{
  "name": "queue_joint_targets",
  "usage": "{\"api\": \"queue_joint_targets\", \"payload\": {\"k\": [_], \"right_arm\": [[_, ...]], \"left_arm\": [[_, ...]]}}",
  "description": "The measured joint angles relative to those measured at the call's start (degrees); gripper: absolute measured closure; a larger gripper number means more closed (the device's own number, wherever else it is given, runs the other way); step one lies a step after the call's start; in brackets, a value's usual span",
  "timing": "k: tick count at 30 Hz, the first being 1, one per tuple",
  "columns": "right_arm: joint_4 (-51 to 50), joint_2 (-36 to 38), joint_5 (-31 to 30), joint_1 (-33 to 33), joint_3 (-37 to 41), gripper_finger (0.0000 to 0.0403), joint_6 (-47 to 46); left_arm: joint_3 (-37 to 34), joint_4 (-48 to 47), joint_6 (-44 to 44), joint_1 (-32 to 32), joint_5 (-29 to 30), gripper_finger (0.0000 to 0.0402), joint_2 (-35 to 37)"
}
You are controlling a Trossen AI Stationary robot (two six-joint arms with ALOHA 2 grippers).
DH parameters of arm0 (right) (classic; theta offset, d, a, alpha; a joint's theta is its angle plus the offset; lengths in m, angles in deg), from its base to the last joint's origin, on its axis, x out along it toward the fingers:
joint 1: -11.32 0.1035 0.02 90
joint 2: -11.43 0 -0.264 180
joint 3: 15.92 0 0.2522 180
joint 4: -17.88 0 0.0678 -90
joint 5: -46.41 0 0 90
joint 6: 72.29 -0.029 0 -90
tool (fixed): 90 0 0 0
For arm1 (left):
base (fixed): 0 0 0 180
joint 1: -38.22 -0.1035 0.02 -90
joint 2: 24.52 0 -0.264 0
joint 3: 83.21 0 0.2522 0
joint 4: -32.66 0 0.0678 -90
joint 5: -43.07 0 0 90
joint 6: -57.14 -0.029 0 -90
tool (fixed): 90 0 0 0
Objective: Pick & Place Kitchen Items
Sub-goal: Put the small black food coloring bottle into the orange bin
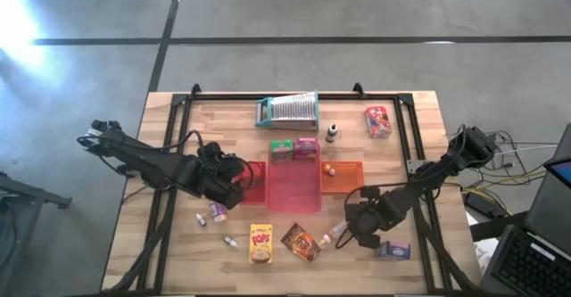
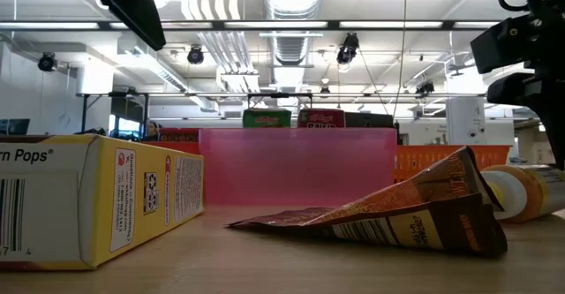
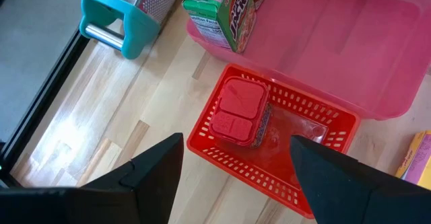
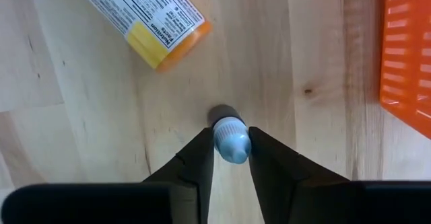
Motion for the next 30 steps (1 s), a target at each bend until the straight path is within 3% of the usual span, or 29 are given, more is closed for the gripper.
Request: {"api": "queue_joint_targets", "payload": {"k": [6,21,30], "right_arm": [[1.1,0.0,-0.1,0.0,0.1,0.0335,0.1],[2.4,0.0,0.0,0.0,0.2,0.0264,0.4],[2.4,0.0,0.0,0.0,0.2,0.0304,1.0]], "left_arm": [[0.0,0.0,0.0,0.0,0.0,0.0125,0.0],[0.0,0.0,0.0,0.0,0.0,0.0125,0.0],[0.0,0.0,0.0,0.0,0.0,0.0125,0.0]]}}
